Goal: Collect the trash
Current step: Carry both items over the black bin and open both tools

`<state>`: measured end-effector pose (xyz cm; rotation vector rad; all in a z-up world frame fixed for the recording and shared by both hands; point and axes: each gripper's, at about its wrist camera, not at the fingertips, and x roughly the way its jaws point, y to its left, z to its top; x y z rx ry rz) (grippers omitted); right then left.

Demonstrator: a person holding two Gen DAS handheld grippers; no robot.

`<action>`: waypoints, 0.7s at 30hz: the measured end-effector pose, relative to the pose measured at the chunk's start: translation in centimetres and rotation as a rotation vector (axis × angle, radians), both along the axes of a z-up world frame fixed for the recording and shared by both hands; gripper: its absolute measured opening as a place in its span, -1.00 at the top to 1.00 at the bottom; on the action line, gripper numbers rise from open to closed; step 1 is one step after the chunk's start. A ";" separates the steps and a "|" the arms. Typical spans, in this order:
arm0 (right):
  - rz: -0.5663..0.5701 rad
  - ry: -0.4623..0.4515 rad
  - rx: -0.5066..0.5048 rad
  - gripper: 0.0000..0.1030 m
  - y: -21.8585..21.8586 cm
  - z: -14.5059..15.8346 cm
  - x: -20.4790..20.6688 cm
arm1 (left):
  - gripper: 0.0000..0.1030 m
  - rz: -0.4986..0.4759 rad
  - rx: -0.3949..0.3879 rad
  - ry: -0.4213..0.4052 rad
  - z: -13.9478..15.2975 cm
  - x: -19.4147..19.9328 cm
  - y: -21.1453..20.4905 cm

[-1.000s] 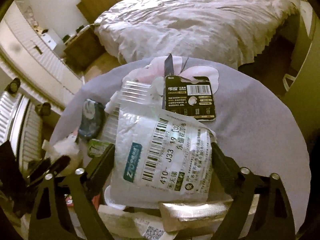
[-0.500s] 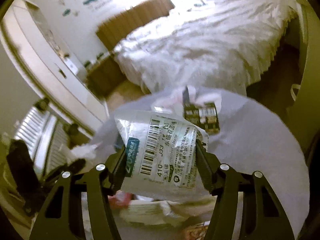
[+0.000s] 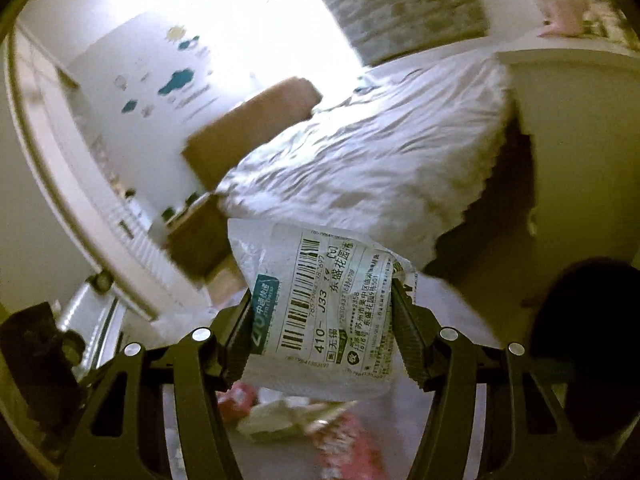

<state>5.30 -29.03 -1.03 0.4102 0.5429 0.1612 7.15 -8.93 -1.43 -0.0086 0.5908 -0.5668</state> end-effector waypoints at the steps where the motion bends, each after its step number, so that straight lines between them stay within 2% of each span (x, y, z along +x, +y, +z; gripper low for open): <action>1: -0.022 -0.004 0.001 -0.20 -1.0 0.1 -0.6 | 0.26 -0.018 0.003 -0.004 0.0 -0.3 -1.0; 10: -0.187 -0.012 0.031 -0.20 -8.7 -1.0 -4.6 | 0.26 -0.171 0.012 -0.011 -0.2 -0.9 -9.3; 21: -0.328 0.020 0.064 -0.20 -15.6 -4.0 -7.2 | 0.26 -0.280 0.034 0.023 -2.1 -1.3 -15.8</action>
